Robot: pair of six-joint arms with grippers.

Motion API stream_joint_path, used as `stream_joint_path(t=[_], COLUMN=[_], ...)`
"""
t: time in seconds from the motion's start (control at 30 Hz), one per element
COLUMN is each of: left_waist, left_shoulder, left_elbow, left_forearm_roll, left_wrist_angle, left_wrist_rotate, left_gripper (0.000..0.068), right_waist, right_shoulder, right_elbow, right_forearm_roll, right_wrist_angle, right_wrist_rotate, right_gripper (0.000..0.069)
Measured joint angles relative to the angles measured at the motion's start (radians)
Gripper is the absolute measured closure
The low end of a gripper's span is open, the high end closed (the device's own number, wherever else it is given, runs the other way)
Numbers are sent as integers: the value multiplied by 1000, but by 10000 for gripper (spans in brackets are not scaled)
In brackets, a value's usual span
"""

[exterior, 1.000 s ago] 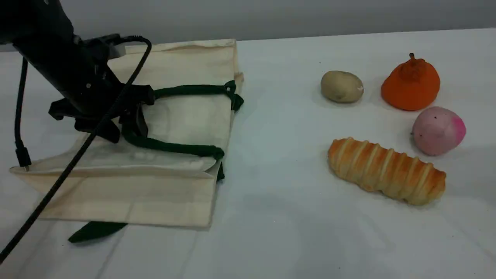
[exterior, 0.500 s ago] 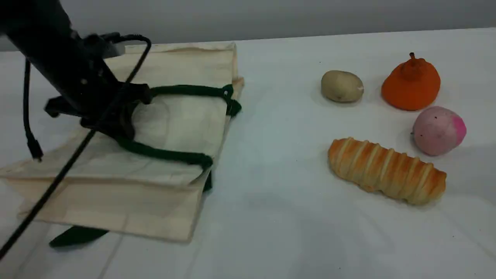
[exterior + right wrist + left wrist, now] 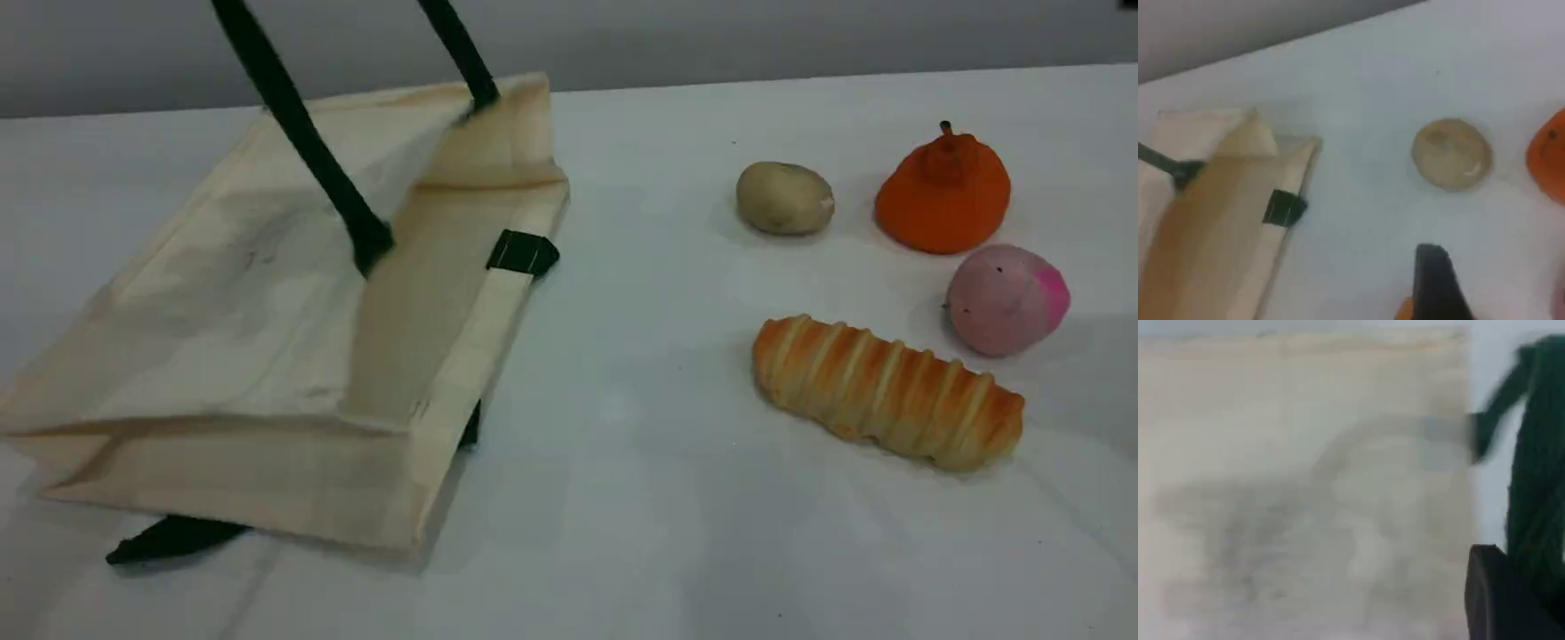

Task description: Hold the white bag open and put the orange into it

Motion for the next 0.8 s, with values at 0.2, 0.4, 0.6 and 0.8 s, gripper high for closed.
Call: stream_joint_path(t=[0.2, 0.4, 0.6, 0.8], left_waist=[-69, -154, -167, -167], left_shoulder=[-89, -89, -89, -89], left_elbow=[-55, -120, -184, -196], left_forearm_roll=[4, 11, 30, 78], left_wrist_angle=[106, 215, 295, 314], left_wrist_rotate=[4, 3, -9, -33], left_gripper=[614, 614, 614, 614], right_waist=[84, 104, 104, 104], right_shoulder=[125, 243, 339, 428], right_elbow=[-1, -64, -152, -220], right_forearm_roll=[210, 332, 331, 328], right_wrist_angle=[-131, -245, -270, -268], right_wrist_rotate=[-214, -388, -393, -392], right_gripper=[301, 301, 301, 301])
